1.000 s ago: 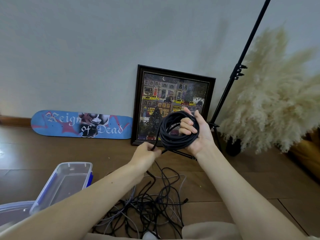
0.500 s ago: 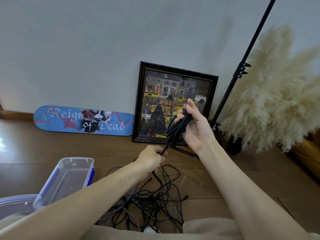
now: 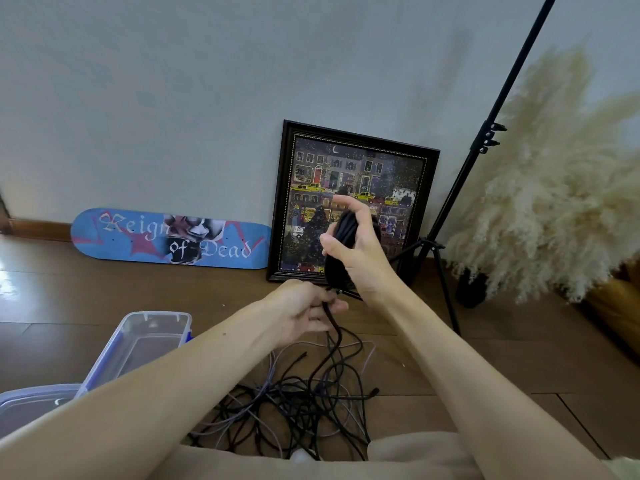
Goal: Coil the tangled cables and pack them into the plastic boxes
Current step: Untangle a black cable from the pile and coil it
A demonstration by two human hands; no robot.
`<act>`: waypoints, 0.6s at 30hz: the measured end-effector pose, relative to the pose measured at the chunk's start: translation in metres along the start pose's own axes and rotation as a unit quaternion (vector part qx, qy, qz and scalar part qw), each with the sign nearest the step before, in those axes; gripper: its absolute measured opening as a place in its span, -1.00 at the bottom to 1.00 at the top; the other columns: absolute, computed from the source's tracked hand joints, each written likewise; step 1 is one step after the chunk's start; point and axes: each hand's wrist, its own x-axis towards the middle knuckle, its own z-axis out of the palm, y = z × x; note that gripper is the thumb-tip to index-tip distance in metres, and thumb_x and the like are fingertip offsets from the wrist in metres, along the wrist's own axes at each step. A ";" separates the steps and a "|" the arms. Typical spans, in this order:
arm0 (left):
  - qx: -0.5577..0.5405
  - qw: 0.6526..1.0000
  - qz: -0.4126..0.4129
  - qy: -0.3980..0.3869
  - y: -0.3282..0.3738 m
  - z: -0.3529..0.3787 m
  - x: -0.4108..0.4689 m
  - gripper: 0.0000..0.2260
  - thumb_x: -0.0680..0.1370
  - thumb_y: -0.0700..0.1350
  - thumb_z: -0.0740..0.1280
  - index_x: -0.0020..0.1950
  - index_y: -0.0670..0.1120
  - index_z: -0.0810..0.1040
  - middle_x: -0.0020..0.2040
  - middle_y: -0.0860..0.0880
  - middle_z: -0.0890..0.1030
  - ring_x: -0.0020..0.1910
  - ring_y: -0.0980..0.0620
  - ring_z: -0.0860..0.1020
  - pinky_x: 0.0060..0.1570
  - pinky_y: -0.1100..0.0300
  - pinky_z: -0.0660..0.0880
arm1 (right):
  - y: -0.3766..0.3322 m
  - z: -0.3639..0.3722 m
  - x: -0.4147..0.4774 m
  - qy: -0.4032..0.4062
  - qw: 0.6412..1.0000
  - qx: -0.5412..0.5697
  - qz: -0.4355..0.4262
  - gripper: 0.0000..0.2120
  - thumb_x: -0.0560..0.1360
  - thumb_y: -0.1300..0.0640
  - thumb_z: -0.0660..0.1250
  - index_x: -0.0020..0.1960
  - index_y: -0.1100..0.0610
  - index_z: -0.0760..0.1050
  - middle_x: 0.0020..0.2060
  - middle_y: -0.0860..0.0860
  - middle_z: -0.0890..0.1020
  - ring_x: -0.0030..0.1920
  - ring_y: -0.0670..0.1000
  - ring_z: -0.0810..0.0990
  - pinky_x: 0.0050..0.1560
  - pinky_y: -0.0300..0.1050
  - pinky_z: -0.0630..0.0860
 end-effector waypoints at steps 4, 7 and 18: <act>-0.008 0.999 0.035 -0.017 0.002 0.004 -0.004 -0.82 0.55 -0.40 0.18 0.01 -0.22 0.54 -0.04 -0.15 0.62 -0.12 -0.03 0.61 -0.06 0.02 0.57 | -0.001 0.011 -0.005 -0.030 0.993 -0.101 -0.048 -0.51 0.55 0.31 0.28 0.38 -0.02 0.23 -0.19 0.03 0.44 -0.26 -0.12 0.41 -0.11 -0.25 0.41; -0.015 0.996 0.087 -0.013 0.003 0.011 -0.008 -0.83 0.60 -0.33 0.13 -0.04 -0.16 0.50 -0.11 -0.11 0.58 -0.12 -0.01 0.56 -0.06 0.09 0.56 | 0.001 0.016 -0.009 -0.048 0.979 -0.186 -0.075 -0.51 0.55 0.26 0.28 0.38 -0.07 0.24 -0.08 -0.10 0.45 -0.18 -0.19 0.40 -0.09 -0.34 0.34; 0.059 0.995 0.083 0.005 -0.004 0.010 -0.002 -0.82 0.66 -0.16 0.02 0.12 -0.01 0.39 -0.09 -0.03 0.60 -0.04 -0.03 0.56 -0.07 0.09 0.42 | 0.008 0.014 -0.008 -0.060 0.903 -0.403 -0.137 -0.53 0.60 0.16 0.22 0.46 -0.07 0.20 -0.29 -0.02 0.35 -0.20 0.05 0.38 -0.16 -0.06 0.34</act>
